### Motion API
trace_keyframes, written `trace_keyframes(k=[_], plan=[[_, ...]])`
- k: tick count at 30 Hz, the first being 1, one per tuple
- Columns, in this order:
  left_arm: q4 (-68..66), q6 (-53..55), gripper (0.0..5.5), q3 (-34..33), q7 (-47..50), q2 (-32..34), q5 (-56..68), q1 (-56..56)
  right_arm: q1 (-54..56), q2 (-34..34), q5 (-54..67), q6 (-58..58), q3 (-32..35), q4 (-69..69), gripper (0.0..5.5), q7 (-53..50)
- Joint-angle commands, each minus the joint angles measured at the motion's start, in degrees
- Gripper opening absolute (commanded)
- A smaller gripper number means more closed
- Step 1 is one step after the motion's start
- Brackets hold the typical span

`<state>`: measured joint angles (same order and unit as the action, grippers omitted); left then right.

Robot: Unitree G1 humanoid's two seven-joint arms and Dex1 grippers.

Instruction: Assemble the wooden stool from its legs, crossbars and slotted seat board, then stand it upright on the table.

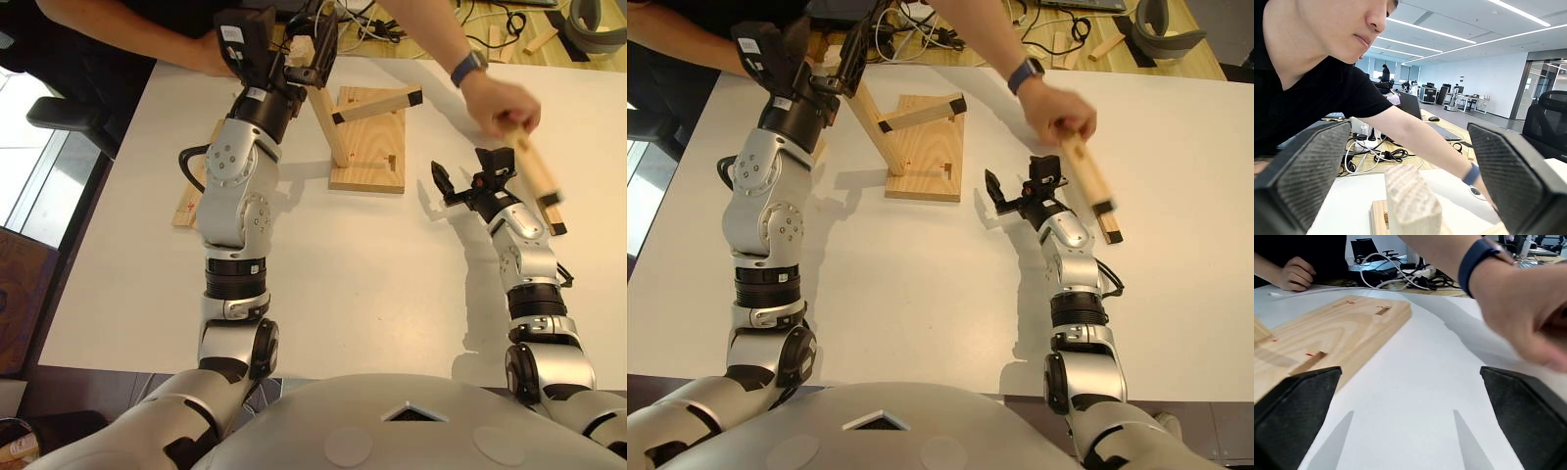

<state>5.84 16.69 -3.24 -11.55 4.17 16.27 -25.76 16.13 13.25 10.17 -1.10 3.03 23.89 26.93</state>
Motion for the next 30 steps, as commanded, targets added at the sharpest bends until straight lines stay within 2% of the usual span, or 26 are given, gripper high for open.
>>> trace_keyframes(k=[1,17,25,30], plan=[[0.5,0.2,4.40,0.2,0.3,0.3,-0.5,-0.6,0.3,-0.6,-0.3,-2.4,-2.1,-6.0,5.40,0.5],[0.0,-0.5,4.40,-1.6,3.1,0.5,-1.6,-1.4,-0.2,-0.7,-0.5,-3.5,-2.4,-8.5,5.40,-0.2],[2.9,-5.5,4.40,-0.6,5.3,3.0,-8.2,-2.3,-0.9,-0.9,-0.5,-3.3,-2.2,-8.4,5.40,-0.8],[3.2,-5.2,4.40,-2.3,8.9,2.2,-10.2,1.6,-1.2,-0.9,-0.5,-3.5,-2.3,-8.7,5.40,-1.0]])
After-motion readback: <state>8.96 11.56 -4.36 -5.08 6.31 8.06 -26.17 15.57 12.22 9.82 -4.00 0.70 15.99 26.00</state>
